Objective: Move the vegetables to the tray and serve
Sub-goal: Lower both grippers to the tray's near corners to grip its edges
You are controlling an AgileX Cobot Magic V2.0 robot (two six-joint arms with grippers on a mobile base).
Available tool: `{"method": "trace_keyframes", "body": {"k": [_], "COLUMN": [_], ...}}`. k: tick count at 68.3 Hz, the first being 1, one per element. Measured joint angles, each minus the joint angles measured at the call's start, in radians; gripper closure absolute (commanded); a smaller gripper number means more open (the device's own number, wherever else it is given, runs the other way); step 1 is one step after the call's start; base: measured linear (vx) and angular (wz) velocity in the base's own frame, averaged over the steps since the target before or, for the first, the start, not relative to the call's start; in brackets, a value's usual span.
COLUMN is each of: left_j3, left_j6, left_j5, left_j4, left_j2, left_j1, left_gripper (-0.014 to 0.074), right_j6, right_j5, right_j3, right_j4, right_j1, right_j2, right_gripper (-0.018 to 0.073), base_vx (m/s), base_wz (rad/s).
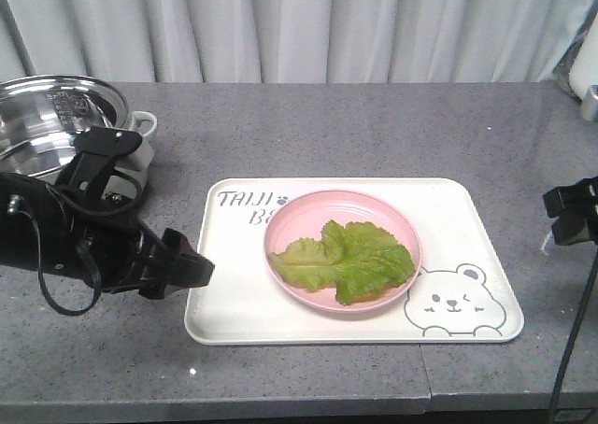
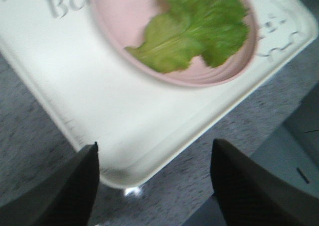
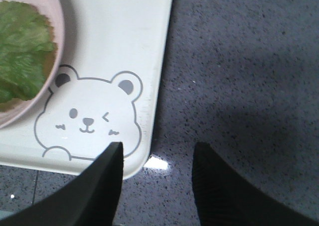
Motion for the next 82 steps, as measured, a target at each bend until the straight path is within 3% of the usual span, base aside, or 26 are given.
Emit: {"method": "trace_keyframes", "body": {"k": [8,17,45,63,82], "left_j3": [0.0,0.0,0.0,0.0,0.0], "left_j6": [-0.192,-0.285,-0.301,-0.304,-0.302], "left_j5": [0.018,0.028,-0.017,-0.056,-0.071], "left_j4": [0.172,0.221,0.16,0.132,0.093], "left_j2": [0.009,0.052,0.169,0.207,0.241], "left_j1": [0.0,0.0,0.0,0.0,0.0], "left_gripper": [0.0126,0.0126,0.0126,0.0126,0.0126], "right_j6": [-0.015,-0.046,-0.163,-0.197,-0.196], "right_j5": [0.011,0.014,0.005,-0.04,-0.081], "right_j3": [0.031,0.063,0.065,0.065,0.065], "right_j4": [0.01,0.033,0.125,0.132,0.116], "right_j1": [-0.041,-0.046,-0.042,0.021,0.027], "right_j2": [0.013,0.053,0.183,0.262,0.292], "right_gripper": [0.0232,0.0232,0.0232,0.0232,0.0232], "base_vx": [0.0,0.0,0.0,0.0,0.0], "base_wz": [0.0,0.0,0.0,0.0,0.0]}}
